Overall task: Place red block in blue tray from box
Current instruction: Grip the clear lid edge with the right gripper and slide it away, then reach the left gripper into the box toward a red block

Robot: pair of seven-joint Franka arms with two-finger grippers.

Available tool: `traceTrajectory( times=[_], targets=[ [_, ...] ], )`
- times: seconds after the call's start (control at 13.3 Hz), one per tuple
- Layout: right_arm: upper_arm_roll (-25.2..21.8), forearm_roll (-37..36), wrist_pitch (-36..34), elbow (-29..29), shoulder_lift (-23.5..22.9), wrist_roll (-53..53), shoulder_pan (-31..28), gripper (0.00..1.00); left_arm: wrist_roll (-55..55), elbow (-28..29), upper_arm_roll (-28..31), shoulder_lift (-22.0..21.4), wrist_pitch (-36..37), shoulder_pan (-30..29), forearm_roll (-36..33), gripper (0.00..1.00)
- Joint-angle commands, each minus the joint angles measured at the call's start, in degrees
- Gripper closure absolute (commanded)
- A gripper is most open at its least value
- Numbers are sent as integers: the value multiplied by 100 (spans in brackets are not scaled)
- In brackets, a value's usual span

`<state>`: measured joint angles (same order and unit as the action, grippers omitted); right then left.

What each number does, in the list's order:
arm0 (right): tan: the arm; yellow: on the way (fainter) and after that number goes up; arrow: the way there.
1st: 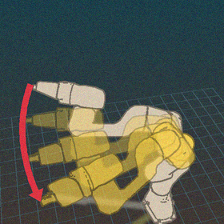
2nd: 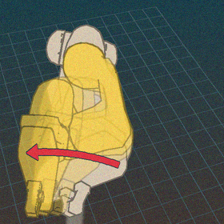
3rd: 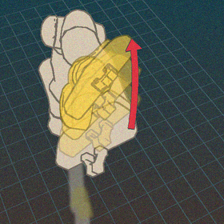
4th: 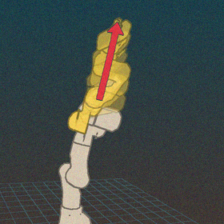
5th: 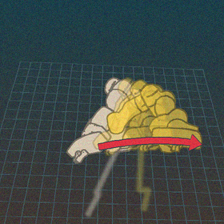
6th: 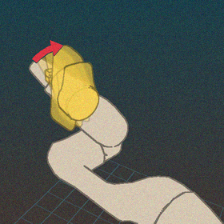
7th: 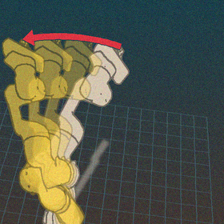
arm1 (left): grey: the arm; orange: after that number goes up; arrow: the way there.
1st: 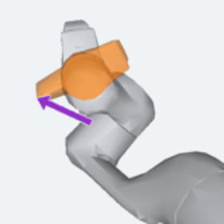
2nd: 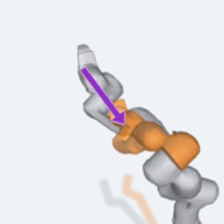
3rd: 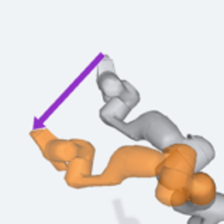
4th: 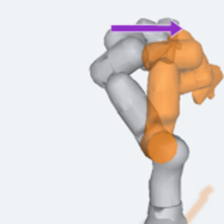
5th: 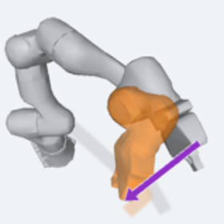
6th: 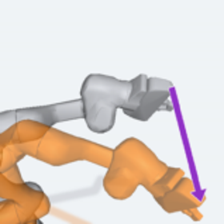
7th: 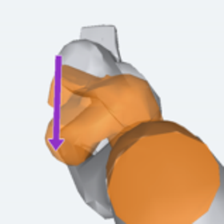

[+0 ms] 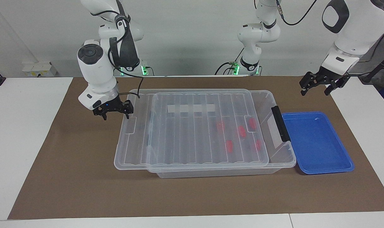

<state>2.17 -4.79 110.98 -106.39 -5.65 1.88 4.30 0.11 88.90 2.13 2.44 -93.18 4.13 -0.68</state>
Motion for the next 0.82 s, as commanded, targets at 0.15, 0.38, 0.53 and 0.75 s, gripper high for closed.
traceTrajectory(
  times=[0.15,0.38,0.53,0.75],
  targets=[
    [47,-110,-50,-137,144,-1084,-500,0,-2144,93,42,-68,-489,1132,-11,0],
    [38,-110,2,-137,135,-1453,-702,0,-2340,58,51,264,-718,1511,-11,0],
    [47,-110,46,-137,126,-1734,-834,0,-3118,101,51,747,-1322,1748,-20,0],
    [47,-110,46,-154,126,-2051,-957,0,-3378,1169,51,785,-2603,1723,-38,0]
  ],
)
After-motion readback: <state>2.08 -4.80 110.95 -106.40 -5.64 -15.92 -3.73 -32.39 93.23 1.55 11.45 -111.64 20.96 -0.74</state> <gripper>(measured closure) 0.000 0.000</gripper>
